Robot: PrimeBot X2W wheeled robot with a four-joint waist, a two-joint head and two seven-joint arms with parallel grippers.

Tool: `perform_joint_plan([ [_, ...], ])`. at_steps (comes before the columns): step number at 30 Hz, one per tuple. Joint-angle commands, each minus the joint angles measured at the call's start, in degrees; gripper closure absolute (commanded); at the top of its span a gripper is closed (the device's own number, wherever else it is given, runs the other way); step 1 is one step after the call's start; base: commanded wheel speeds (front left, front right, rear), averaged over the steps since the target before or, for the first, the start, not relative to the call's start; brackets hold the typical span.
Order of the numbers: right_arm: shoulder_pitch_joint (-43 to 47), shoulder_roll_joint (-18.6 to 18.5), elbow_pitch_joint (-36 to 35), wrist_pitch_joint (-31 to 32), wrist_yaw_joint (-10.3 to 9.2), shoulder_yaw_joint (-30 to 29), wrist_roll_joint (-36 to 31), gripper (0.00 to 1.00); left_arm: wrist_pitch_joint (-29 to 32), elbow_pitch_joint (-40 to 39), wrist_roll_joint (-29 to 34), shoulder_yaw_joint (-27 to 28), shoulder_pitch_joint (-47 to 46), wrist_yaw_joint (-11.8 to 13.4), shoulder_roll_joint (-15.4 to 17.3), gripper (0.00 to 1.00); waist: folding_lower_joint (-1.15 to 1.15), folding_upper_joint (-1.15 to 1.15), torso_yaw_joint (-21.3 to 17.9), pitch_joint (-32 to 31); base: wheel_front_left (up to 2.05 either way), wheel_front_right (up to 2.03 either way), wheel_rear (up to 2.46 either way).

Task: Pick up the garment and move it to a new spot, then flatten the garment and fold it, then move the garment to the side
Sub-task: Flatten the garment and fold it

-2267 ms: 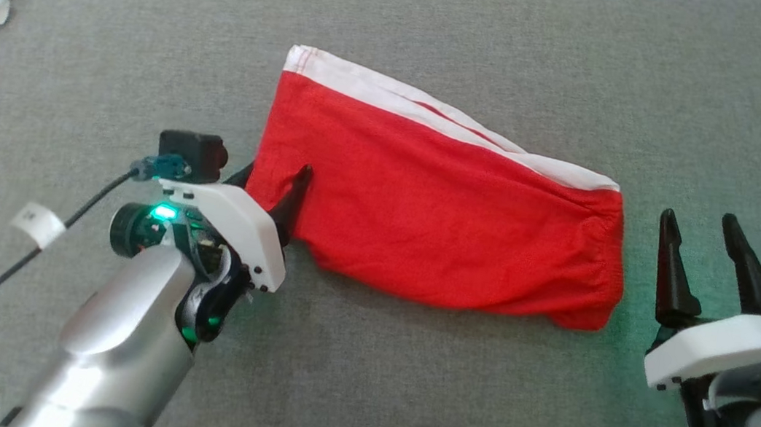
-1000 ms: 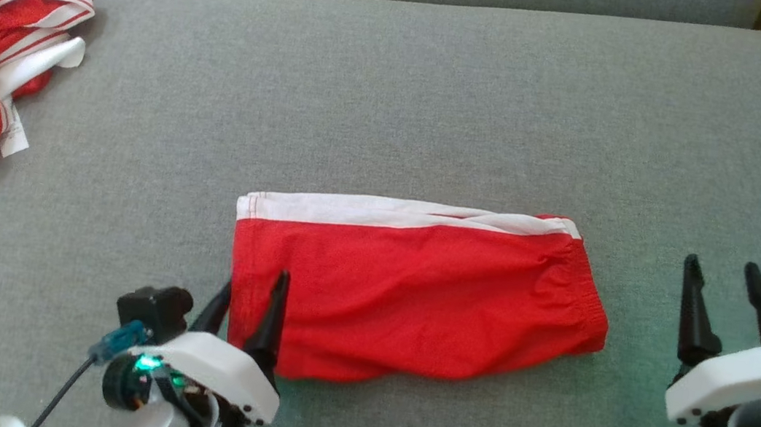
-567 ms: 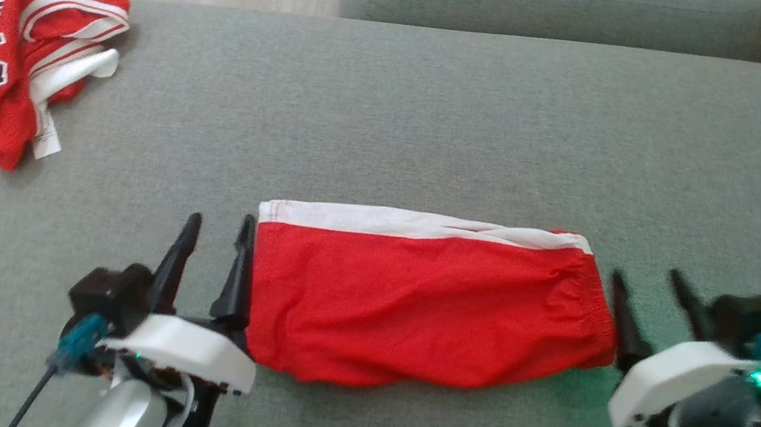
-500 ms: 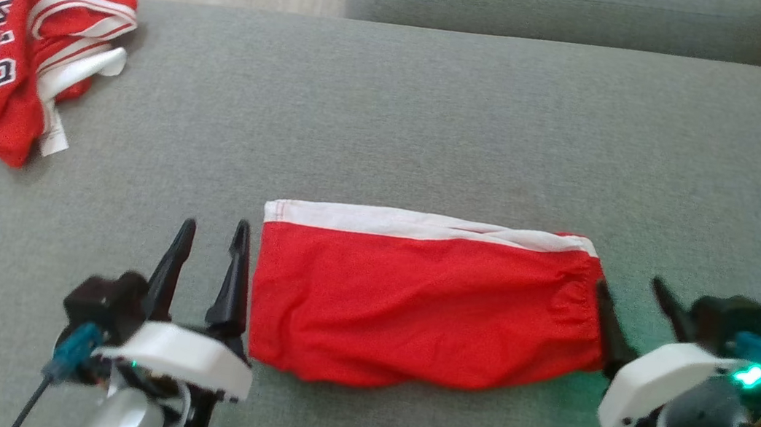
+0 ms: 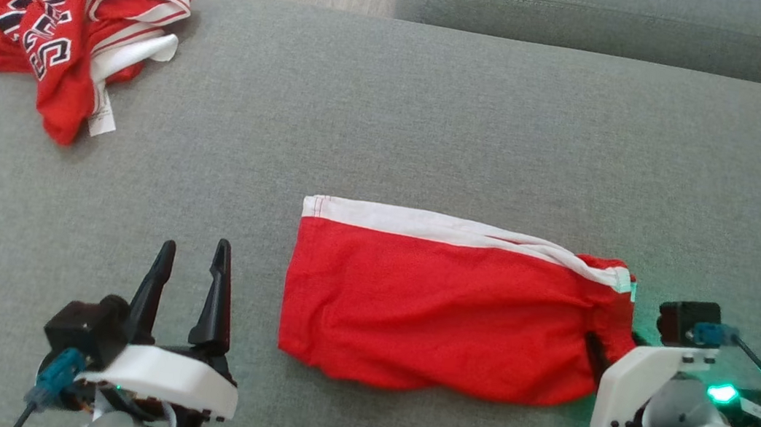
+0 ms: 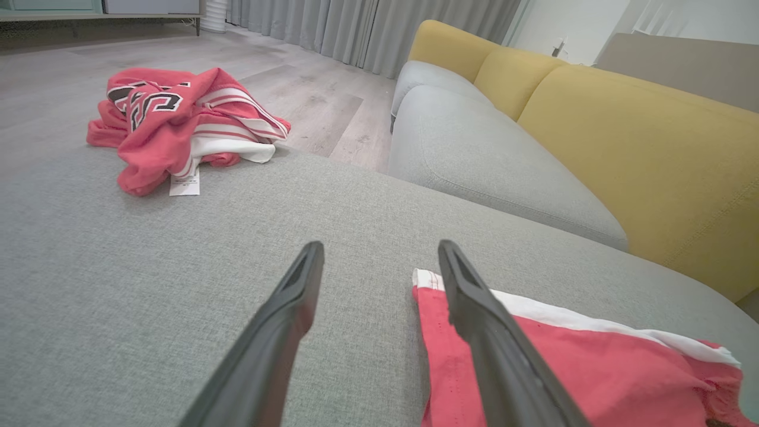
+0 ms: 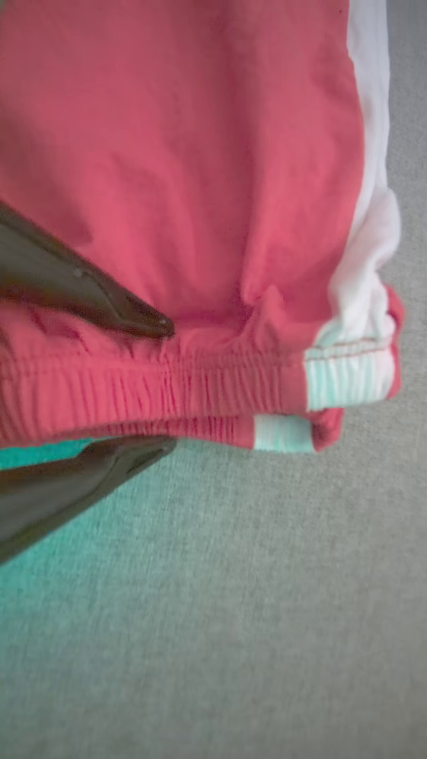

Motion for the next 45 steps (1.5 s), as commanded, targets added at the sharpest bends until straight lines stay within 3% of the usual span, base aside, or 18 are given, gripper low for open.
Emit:
perform_joint_plan([
  [1, -1.9, -0.8, -0.8, 0.6, 0.43, 1.4, 0.7, 0.56, -0.5, -2.1, 0.0, 2.1, -0.9, 0.4, 1.1, 0.00, 0.00, 0.00, 0.1, -0.1, 0.00, 0.00, 0.00],
  [2, -2.2, -0.9, 0.2, 1.1, 0.43, 1.4, 1.4, 0.67, -0.6, -2.1, 0.1, 2.1, -0.8, 0.5, 1.1, 0.00, 0.00, 0.00, 0.1, -0.1, 0.00, 0.00, 0.00],
  [4, -2.7, -1.1, 1.7, 1.5, 0.43, 1.3, 2.5, 1.00, -1.1, -2.2, 0.3, 1.9, -0.8, 0.4, 1.0, 0.00, 0.00, 0.00, -0.1, -0.3, 0.00, 0.00, 0.00],
  [10, -5.6, -3.5, 3.6, 1.8, 0.43, 0.7, 4.7, 1.00, -1.4, -2.4, 0.3, 1.3, -0.5, 0.3, 0.8, 0.00, 0.00, 0.00, -1.9, -1.2, 0.00, 0.00, 0.00],
  [20, -4.7, -12.3, 0.7, 4.8, 0.43, -5.7, 7.7, 1.00, -1.1, -2.4, 0.4, 0.4, -0.5, 0.5, 0.7, 0.00, 0.00, 0.00, -4.5, -1.5, 0.00, 0.00, 0.00],
  [25, -3.4, -10.2, -3.8, 6.1, 0.43, -4.3, 12.3, 1.00, -1.1, -2.1, 0.4, 0.4, -0.6, 0.5, 0.8, 0.00, 0.00, 0.00, -5.2, -1.4, 0.00, 0.00, 0.00],
  [35, -3.1, -4.7, -14.9, 6.9, 0.43, 7.0, 19.3, 1.00, -1.0, -2.1, 0.3, 0.2, -1.1, 0.6, 0.8, 0.00, 0.00, 0.00, -4.2, -1.6, 0.00, 0.00, 0.00],
  [45, -6.2, -0.6, -11.3, 5.8, 0.43, 17.8, 20.6, 1.00, -1.5, -1.8, 0.0, -0.1, -1.9, 0.4, 0.4, 0.00, 0.00, 0.00, -1.6, -0.5, 0.00, 0.00, 0.00],
])
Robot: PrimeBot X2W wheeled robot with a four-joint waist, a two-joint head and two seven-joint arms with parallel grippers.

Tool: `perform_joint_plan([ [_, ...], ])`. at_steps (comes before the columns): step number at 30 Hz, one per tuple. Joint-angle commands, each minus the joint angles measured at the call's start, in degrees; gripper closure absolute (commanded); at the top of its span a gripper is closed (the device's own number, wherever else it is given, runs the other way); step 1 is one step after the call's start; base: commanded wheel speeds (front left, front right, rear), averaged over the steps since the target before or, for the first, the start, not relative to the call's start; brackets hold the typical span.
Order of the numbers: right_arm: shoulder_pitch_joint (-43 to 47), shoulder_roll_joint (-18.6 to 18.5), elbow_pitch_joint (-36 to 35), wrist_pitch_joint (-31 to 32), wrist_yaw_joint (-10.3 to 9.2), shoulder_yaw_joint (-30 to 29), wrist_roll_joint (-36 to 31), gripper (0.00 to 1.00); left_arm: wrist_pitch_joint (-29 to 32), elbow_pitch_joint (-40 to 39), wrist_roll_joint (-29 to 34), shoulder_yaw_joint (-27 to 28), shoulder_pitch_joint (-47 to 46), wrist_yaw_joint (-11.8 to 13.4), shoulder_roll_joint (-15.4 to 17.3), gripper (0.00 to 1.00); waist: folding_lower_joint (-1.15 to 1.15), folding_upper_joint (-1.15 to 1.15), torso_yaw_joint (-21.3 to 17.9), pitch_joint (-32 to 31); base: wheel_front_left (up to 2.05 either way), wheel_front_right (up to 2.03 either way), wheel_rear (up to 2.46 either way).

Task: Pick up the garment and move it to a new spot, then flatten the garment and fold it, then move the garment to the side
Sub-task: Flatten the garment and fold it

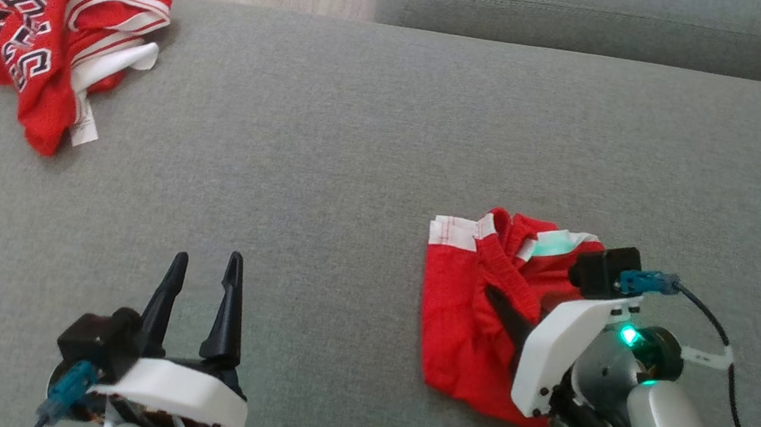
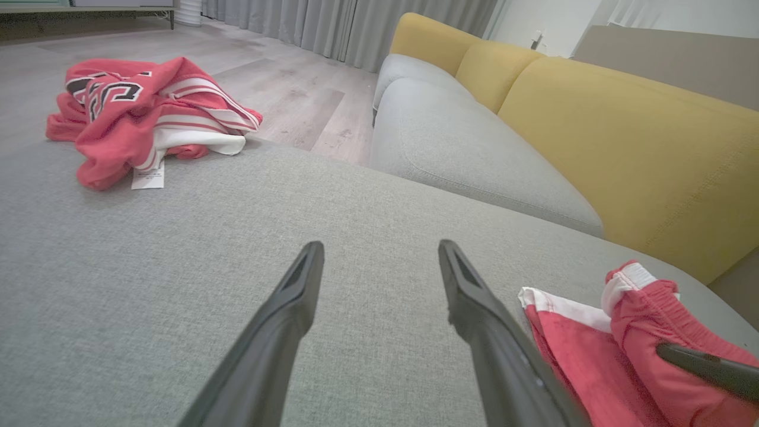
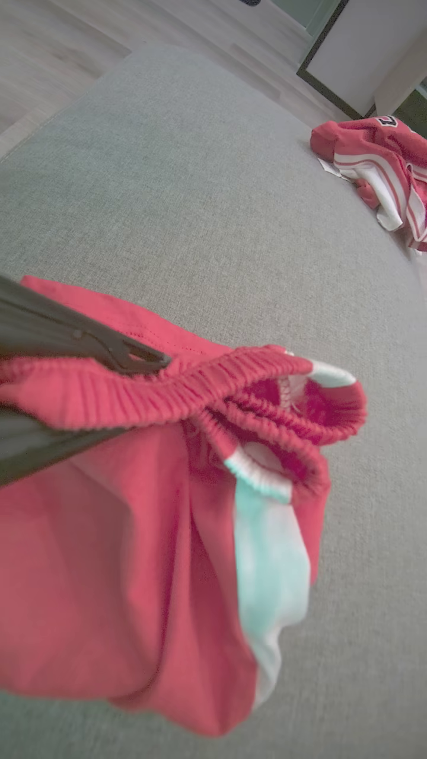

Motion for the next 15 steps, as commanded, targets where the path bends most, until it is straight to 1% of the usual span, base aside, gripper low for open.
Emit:
perform_joint_plan([
  [1, -3.2, 0.7, -1.3, -0.8, 0.37, 1.5, 0.3, 1.00, -0.7, -1.3, -0.1, 1.7, -2.8, 0.0, 0.4, 0.00, 0.00, 0.00, 0.5, 0.2, 0.00, 0.00, 0.00],
  [4, -4.4, 1.0, 1.7, -1.9, 0.37, 2.9, 0.2, 1.00, -0.9, -1.0, -0.2, 1.7, -3.0, 0.0, 0.2, 0.00, 0.00, 0.00, 1.1, 0.4, 0.00, 0.00, 0.00],
  [5, -4.8, 1.1, 2.6, -2.4, 0.37, 3.3, 0.1, 0.66, -0.9, -0.9, -0.2, 1.6, -3.0, -0.1, 0.2, 0.00, 0.00, 0.00, 1.2, 0.5, 0.00, 0.00, 0.00],
  [6, -5.1, 1.1, 3.4, -3.0, 0.37, 3.7, 0.1, 0.18, -0.9, -0.8, -0.3, 1.6, -3.0, -0.1, 0.2, 0.00, 0.00, 0.00, 1.4, 0.5, 0.00, 0.00, 0.00],
  [7, -5.4, 1.2, 4.0, -3.5, 0.37, 4.3, 0.2, 0.00, -0.9, -0.7, -0.3, 1.6, -3.1, -0.1, 0.1, 0.00, 0.00, 0.00, 1.5, 0.5, 0.00, 0.00, 0.00],
  [10, -6.1, 1.2, 4.9, -5.7, 0.37, 6.3, 1.5, 0.00, -0.9, -0.4, -0.4, 1.4, -3.1, 0.0, 0.1, 0.00, 0.00, 0.00, 1.6, 0.5, 0.00, 0.00, 0.00],
  [11, -6.5, 1.2, 4.9, -7.3, 0.37, 7.4, 2.1, 0.00, -0.9, -0.4, -0.4, 1.4, -3.1, 0.0, 0.1, 0.00, 0.00, 0.00, 1.5, 0.5, 0.00, 0.00, 0.00],
  [15, -6.8, 1.2, 3.8, -10.3, 0.37, 7.9, 1.7, 0.00, -1.1, -0.4, -0.5, 1.5, -3.1, 0.2, 0.1, 0.00, 0.00, 0.00, 0.9, 0.2, 0.00, 0.00, 0.00],
])
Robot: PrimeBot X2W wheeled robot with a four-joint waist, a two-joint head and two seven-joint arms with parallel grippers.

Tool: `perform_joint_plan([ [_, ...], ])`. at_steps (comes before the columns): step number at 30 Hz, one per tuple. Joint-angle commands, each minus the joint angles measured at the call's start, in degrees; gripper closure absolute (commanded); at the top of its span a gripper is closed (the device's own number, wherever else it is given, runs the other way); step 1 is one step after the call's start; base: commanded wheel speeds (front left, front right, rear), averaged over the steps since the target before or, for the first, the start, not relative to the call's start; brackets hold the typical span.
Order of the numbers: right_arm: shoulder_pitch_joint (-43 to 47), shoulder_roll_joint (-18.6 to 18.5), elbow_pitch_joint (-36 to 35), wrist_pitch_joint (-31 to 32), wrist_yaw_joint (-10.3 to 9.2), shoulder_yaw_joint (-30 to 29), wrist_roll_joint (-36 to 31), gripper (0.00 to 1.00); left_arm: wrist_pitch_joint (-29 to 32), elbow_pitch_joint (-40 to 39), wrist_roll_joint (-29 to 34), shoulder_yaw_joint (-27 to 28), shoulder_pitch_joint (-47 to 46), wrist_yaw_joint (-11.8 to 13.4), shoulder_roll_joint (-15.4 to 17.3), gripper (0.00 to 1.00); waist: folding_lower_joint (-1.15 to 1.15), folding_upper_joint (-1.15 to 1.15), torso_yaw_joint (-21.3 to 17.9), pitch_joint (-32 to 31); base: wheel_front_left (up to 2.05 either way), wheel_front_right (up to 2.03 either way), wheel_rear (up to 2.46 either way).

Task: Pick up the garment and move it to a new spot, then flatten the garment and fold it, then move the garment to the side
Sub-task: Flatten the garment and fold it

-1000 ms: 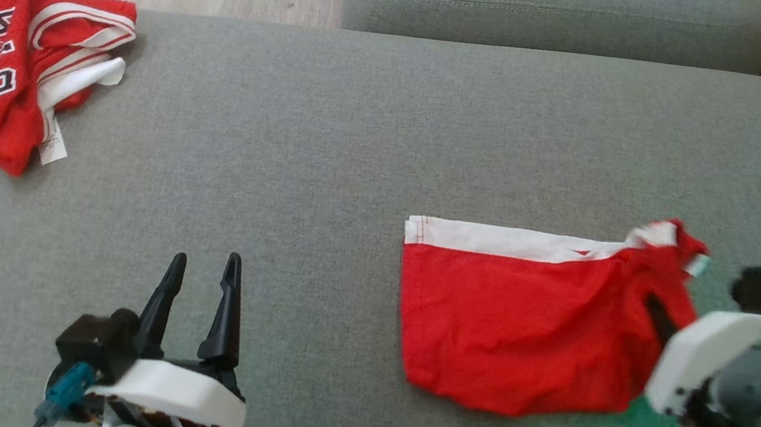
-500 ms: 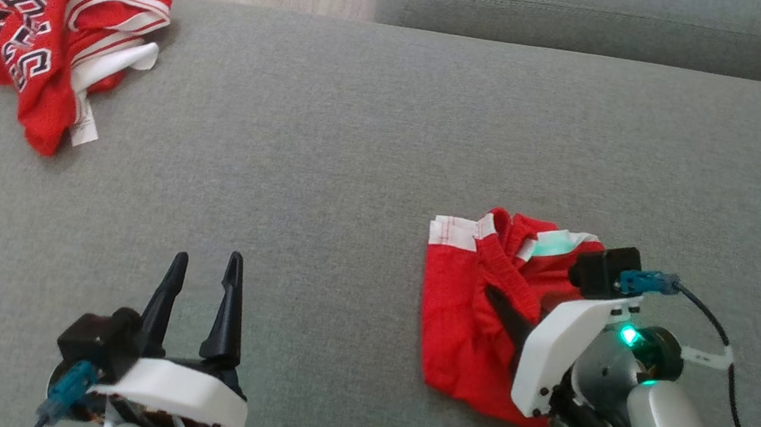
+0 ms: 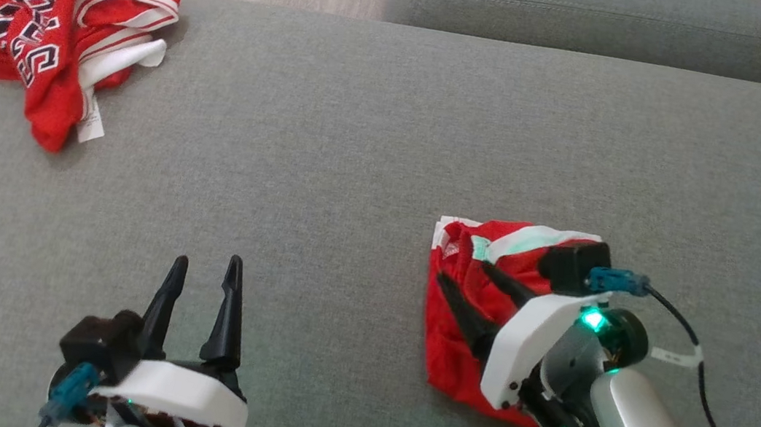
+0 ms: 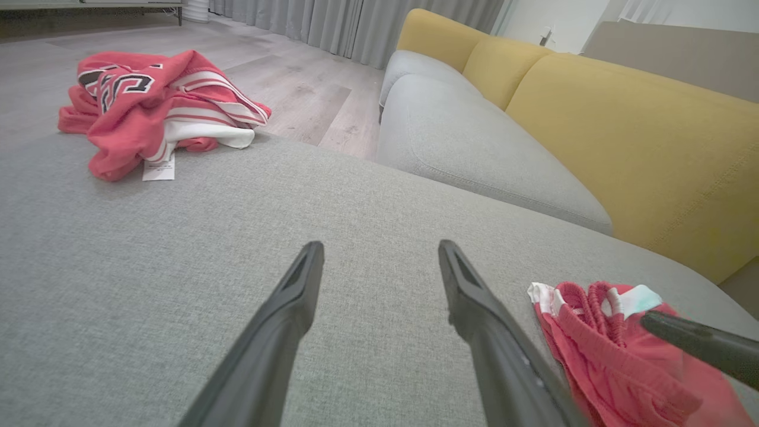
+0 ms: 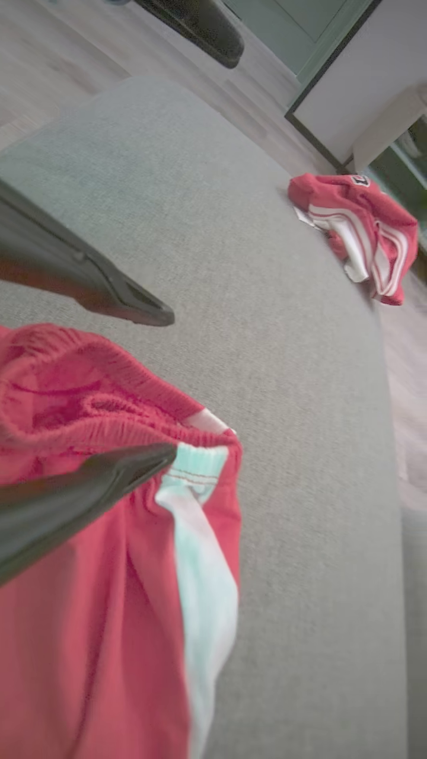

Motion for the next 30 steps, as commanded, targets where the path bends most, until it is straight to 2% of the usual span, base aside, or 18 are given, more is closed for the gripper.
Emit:
perform_joint_plan([
  [1, -2.8, 1.0, -2.8, -1.6, 0.37, 0.7, -1.0, 0.00, -0.8, -1.7, -0.4, 1.7, -3.0, 0.2, 0.4, 0.00, 0.00, 0.00, -0.4, -0.2, 0.00, 0.00, 0.00],
  [6, -1.8, 1.0, -5.6, -7.2, 0.37, -3.0, -6.6, 0.00, -1.6, -1.6, -0.5, 1.8, -3.0, 0.2, 0.3, 0.00, 0.00, 0.00, -1.3, -1.4, 0.00, 0.00, 0.00],
  [12, 2.1, 1.0, -8.2, -15.1, 0.37, -10.9, -14.3, 0.00, -3.3, -0.6, -0.3, 1.6, -2.5, -0.5, 0.2, 0.00, 0.00, 0.00, -2.2, -4.2, 0.00, 0.00, 0.00],
  [19, 8.8, 1.0, -9.3, -21.0, 0.37, -17.0, -16.6, 0.00, -5.2, 1.9, -0.3, 1.8, 0.5, -0.9, 0.5, 0.00, 0.00, 0.00, -2.8, -7.3, 0.00, 0.00, 0.00],
  [30, 17.0, 1.0, -9.1, -27.3, 0.37, -19.1, -14.2, 0.00, -6.5, 3.6, 0.1, 2.7, 4.8, -0.6, 2.0, 0.00, 0.00, 0.00, -2.9, -9.0, 0.00, 0.00, 0.00],
])
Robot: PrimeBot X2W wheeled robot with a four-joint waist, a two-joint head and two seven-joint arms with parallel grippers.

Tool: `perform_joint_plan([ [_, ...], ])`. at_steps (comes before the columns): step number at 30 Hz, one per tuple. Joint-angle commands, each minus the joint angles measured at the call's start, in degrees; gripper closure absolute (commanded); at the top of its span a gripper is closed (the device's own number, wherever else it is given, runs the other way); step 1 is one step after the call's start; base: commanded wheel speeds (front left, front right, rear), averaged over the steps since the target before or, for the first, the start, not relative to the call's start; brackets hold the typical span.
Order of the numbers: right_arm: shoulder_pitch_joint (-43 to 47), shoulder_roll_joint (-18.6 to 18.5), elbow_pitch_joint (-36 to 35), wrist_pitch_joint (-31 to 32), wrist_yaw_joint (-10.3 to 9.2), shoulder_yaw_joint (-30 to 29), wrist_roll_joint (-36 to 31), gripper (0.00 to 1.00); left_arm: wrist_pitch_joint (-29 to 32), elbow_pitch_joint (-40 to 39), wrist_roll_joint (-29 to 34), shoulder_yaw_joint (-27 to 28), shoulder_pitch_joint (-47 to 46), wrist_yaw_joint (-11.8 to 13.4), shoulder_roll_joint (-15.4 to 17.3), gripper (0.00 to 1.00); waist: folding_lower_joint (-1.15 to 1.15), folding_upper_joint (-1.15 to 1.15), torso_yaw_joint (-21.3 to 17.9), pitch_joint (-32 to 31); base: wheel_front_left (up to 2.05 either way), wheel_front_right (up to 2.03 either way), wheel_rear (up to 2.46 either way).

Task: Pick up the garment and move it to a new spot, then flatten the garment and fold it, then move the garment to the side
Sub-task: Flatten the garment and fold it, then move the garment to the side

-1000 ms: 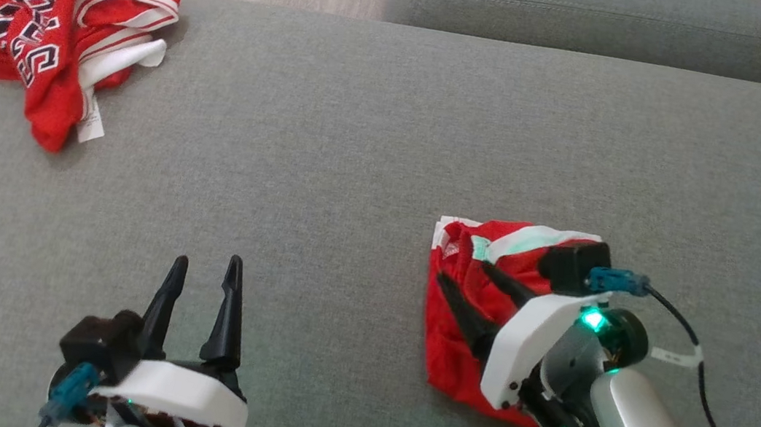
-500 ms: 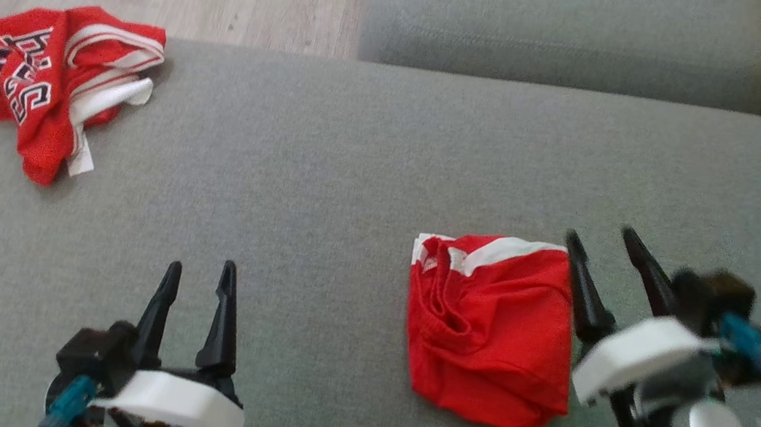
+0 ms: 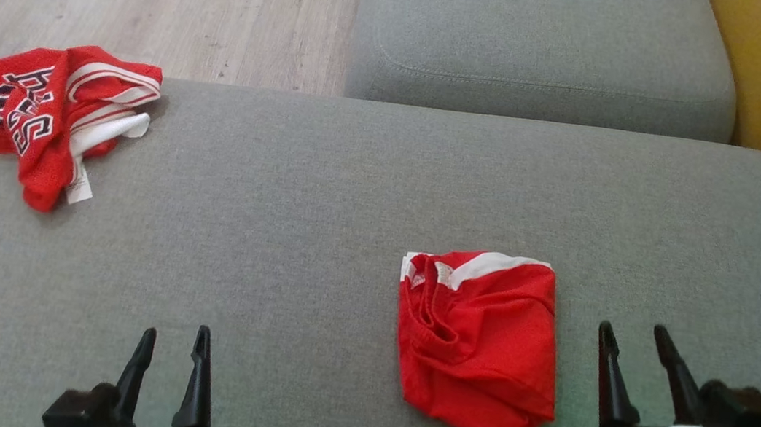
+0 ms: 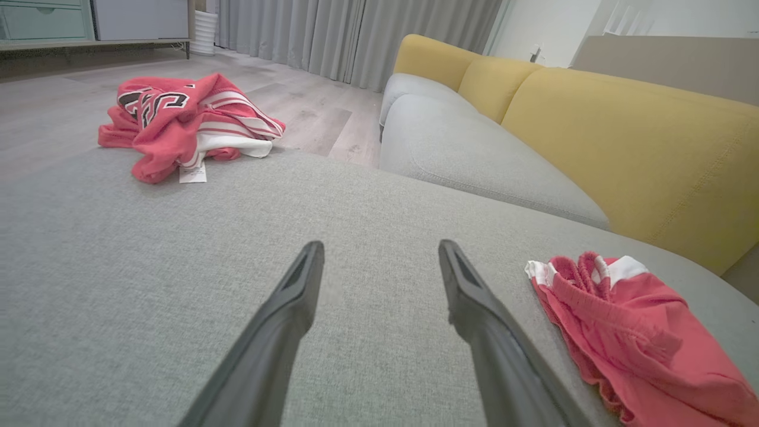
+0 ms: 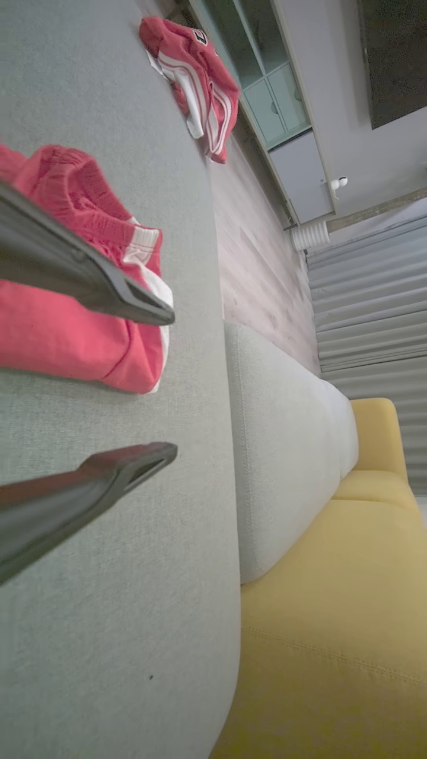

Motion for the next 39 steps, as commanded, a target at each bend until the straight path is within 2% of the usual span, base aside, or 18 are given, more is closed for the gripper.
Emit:
perform_joint_plan([
  [1, -1.8, -0.2, -1.7, -0.7, 0.37, 1.2, 0.0, 0.00, -0.6, -1.5, 0.4, 2.4, -1.9, 0.0, 0.9, 0.00, 0.01, 0.00, 0.0, 0.0, 0.00, 0.00, 0.00],
  [12, -1.3, -0.2, -0.3, -1.6, 0.37, 1.4, -1.3, 0.00, -0.6, -1.0, 0.7, 2.0, -1.7, 0.1, 1.4, 0.00, 0.01, 0.00, 0.1, 0.0, 0.00, 0.00, 0.00],
  [21, -3.1, -0.2, 0.3, 0.3, 0.37, 1.0, -1.7, 0.00, -0.3, -1.1, 1.0, 1.4, -2.2, 0.4, 1.4, 0.00, 0.01, 0.00, 0.4, 0.8, 0.00, 0.00, 0.00],
  [25, -7.3, -0.2, 2.2, 4.2, 0.37, 0.9, -3.7, 0.00, -0.1, -1.2, 1.3, 0.9, -3.1, 0.4, 1.2, 0.00, 0.01, 0.00, 1.1, 1.9, 0.00, 0.00, 0.00],
  [30, -13.4, -0.2, 7.5, 13.1, 0.37, 0.2, -5.3, 0.00, 0.0, -1.2, 1.5, 0.5, -3.9, 0.4, 0.7, 0.00, 0.01, 0.00, 3.1, 3.9, 0.00, 0.00, 0.00],
  [34, -17.2, -0.6, 12.3, 20.5, 0.37, -0.4, -4.4, 0.00, 0.1, -0.9, 1.4, 0.1, -4.8, 0.3, 0.2, 0.00, 0.01, 0.00, 5.2, 6.4, 0.00, 0.00, 0.00],
  [39, -19.9, -3.2, 15.9, 27.0, 0.37, 1.2, -1.7, 0.00, -0.4, -0.3, 1.4, 0.4, -5.7, 0.0, -0.4, 0.00, 0.01, 0.00, 7.2, 9.2, 0.00, 0.00, 0.00],
])
